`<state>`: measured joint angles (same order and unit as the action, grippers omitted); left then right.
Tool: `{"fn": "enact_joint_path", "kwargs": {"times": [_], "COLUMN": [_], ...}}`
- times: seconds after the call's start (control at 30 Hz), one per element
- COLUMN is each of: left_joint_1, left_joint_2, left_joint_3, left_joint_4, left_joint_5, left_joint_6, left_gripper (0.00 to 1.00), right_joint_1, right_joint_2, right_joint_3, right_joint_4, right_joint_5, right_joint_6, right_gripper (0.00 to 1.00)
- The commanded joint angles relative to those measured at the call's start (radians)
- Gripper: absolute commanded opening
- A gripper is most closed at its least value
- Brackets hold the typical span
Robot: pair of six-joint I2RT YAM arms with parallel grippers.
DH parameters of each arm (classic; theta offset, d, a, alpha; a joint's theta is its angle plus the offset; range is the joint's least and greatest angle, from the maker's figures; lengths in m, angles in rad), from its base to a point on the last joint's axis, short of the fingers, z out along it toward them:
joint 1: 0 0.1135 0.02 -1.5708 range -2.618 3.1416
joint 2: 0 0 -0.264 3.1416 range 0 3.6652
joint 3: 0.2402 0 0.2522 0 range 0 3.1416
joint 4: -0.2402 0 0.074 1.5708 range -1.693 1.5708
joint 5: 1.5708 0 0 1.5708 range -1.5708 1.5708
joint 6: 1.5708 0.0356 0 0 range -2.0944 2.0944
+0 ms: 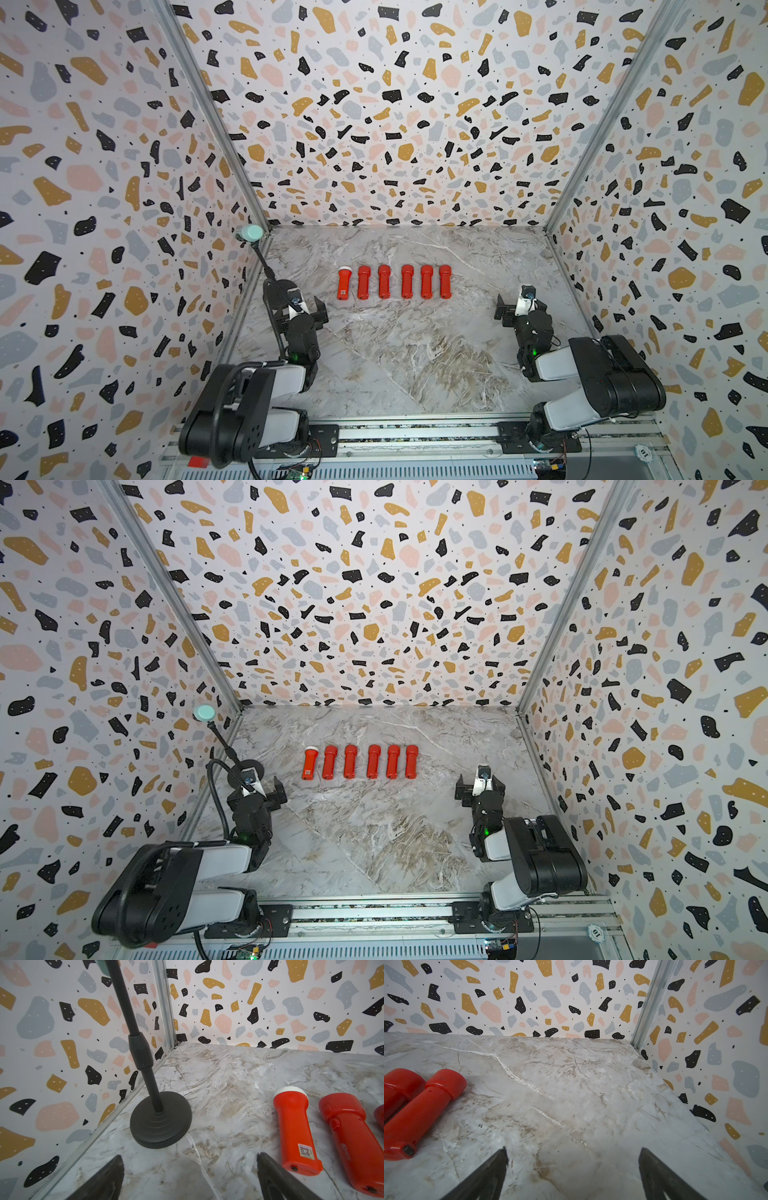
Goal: Close the plug at the bottom of the flashlight
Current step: Reset both arms
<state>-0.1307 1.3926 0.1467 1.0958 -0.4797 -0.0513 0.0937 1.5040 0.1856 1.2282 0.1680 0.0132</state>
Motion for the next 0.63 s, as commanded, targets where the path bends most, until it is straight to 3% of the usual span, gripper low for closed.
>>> {"fn": "enact_joint_path", "kwargs": {"times": [0.0,0.6], "left_joint_1": [0.000,-0.001], "left_joint_2": [0.022,0.000], "left_joint_3": [0.020,0.008], "left_joint_4": [0.116,0.119], "left_joint_5": [0.007,0.001], "left_joint_6": [0.012,0.008], "left_gripper": [1.00,1.00], "right_joint_1": [0.006,0.003], "right_joint_2": [-0.020,-0.024], "right_joint_3": [0.014,0.010], "right_joint_4": [0.025,0.026], "right_joint_5": [0.001,-0.005], "right_joint_6": [0.000,0.002], "right_gripper": [0.99,0.99]}}
